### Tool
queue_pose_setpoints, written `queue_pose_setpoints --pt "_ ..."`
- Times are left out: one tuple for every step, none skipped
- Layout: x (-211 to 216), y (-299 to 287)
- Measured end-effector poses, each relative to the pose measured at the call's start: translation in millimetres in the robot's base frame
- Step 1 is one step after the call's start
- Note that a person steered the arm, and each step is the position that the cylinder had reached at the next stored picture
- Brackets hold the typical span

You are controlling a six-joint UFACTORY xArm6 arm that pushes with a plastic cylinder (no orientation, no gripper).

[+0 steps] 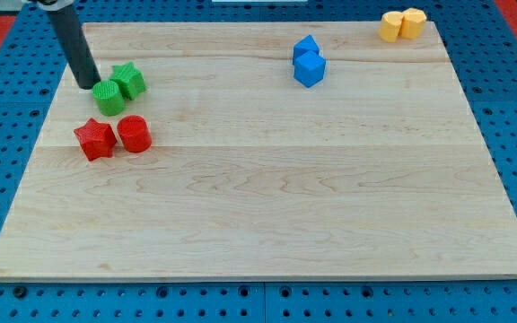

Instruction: Push the green circle along with the green star up a bit

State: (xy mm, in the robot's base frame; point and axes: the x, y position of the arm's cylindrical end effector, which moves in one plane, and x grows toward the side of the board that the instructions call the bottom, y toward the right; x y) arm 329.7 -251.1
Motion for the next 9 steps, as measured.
queue_pose_setpoints --pt "16 -12" --pt "36 -13" --pt "40 -1" --pt "48 9" --pt "51 11" --pt "54 20" --pt "56 29" --pt "55 31" --pt "40 31"
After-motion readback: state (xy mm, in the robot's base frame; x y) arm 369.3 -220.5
